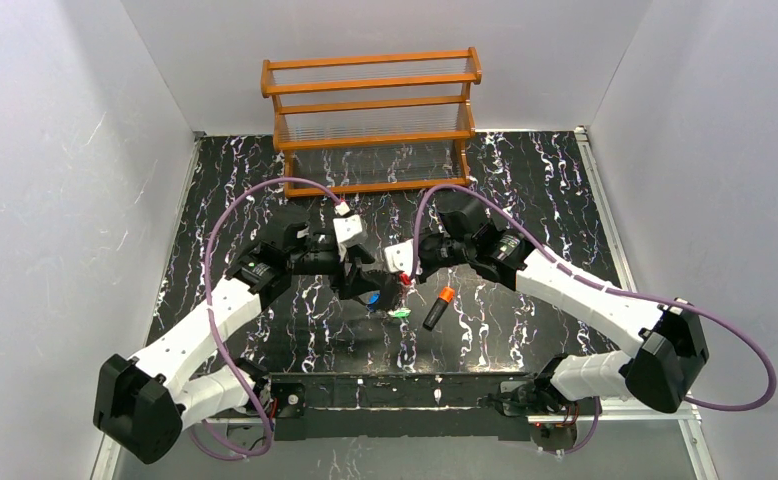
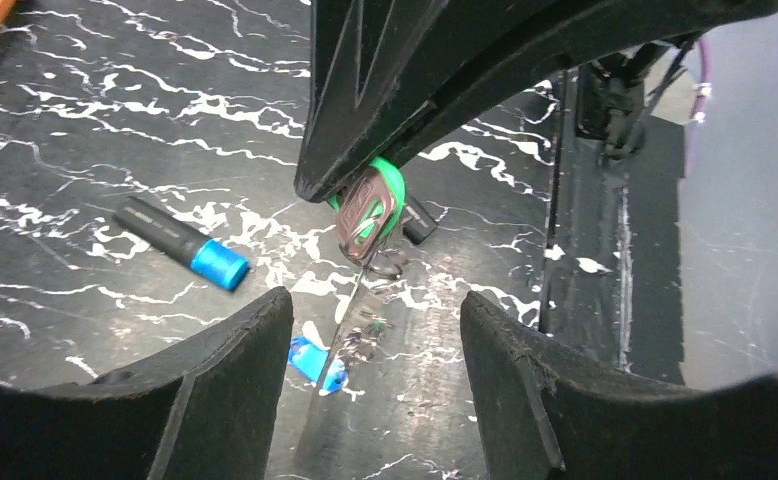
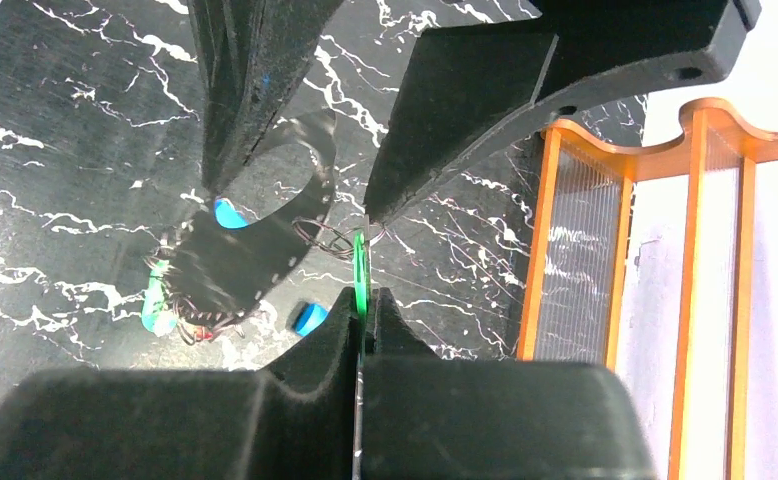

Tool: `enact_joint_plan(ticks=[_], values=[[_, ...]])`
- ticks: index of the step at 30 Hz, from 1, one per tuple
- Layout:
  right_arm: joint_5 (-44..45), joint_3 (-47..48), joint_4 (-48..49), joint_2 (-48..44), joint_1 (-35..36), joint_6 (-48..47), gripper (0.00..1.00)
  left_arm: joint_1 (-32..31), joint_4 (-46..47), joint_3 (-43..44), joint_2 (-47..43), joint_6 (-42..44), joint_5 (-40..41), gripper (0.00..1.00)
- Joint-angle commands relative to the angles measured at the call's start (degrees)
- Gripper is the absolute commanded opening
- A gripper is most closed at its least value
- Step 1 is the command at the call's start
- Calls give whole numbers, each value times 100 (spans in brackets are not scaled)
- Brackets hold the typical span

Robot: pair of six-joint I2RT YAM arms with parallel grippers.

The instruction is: Remove the keys from the keyring

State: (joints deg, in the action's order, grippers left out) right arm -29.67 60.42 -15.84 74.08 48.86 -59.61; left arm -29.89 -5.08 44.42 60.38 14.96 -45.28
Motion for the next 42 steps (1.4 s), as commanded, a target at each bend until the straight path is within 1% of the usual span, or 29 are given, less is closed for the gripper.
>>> enact_joint_plan(ticks=[1, 4, 7, 9, 11, 15, 19, 22, 25, 30, 35, 37, 40, 42], values=[[-7, -83, 407, -184, 2, -55, 1, -17, 448, -110, 79, -497, -754, 60], [-95, -94, 400, -191, 10, -36, 1, -17, 997, -214, 163, -855, -669, 59], [-183, -92, 378, -213, 38, 0, 1, -17, 1262, -224, 324, -1073, -421, 57], [-230, -90, 364, -231, 51, 32, 1, -17, 1397, -234, 439, -1191, -297, 54], [-257, -92, 347, -255, 65, 55, 1, -17, 1380, -200, 521, -1218, -156, 45], [-227, -76, 279, -311, 70, 137, 1, -17, 1139, -191, 476, -1092, 322, 22], [-28, -61, 91, -384, 77, 327, 1, -25, 984, -197, 367, -1147, 981, 11], [24, 116, -199, -412, 107, 942, 1, -63, 885, -217, 280, -1230, 1600, 1], [-99, 265, -314, -394, 114, 1799, 1, -128, 958, -273, 204, -1358, 2087, 0], [-216, 546, -320, -131, 119, 3330, 1, -157, 1121, -331, 250, -1409, 2115, 0], [-127, 793, -520, 112, 107, 4445, 1, -166, 1116, -364, 160, -1305, 2459, 0], [-104, 769, -467, 90, 114, 4823, 1, -166, 1122, -367, 155, -1311, 2553, 0], [-429, 631, -180, 1, 115, 5354, 2, -161, 1189, -369, 154, -1338, 2609, 0], [-467, 563, 108, -43, 116, 5839, 5, -166, 1304, -394, 152, -1346, 2453, 0]])
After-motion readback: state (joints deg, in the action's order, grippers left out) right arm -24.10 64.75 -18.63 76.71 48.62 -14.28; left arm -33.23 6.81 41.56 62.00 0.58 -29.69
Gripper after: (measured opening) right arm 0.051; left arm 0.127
